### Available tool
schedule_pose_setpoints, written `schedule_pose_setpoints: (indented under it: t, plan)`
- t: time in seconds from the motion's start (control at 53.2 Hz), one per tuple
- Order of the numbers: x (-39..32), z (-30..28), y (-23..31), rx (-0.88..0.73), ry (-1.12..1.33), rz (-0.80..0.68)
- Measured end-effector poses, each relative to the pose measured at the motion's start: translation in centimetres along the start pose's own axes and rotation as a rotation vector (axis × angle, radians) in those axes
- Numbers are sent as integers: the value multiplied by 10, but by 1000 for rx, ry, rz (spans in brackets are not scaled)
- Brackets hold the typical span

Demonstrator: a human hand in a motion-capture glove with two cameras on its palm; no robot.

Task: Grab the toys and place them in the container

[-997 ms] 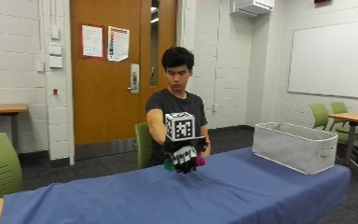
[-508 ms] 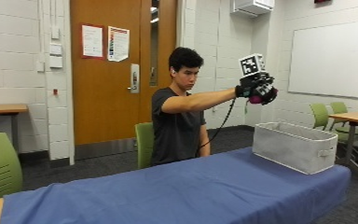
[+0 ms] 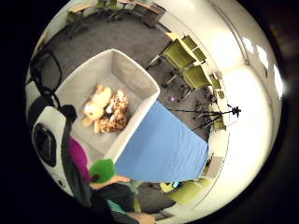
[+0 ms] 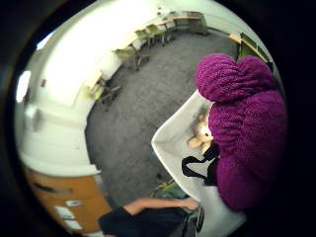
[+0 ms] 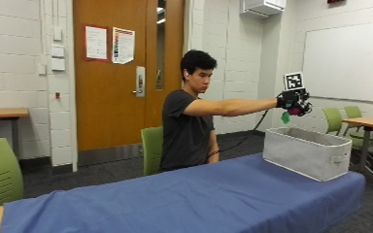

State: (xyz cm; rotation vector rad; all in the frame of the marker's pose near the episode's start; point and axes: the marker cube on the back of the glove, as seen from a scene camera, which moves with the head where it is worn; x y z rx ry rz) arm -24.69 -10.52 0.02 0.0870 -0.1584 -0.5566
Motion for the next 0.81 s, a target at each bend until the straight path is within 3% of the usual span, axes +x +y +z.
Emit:
schedule_pose_setpoints:
  t: [0.15,0.395,0.508,0.696,0.771,0.809]
  plan:
    - [16,24,2,-196,59,101]
    - [61,4,35,-193,217,120]
    - [27,-6,79,-165,262,97]
    - [75,-23,162,-127,139,-25]
    - [108,-23,174,-107,199,222]
    - [112,-23,178,-107,213,262]
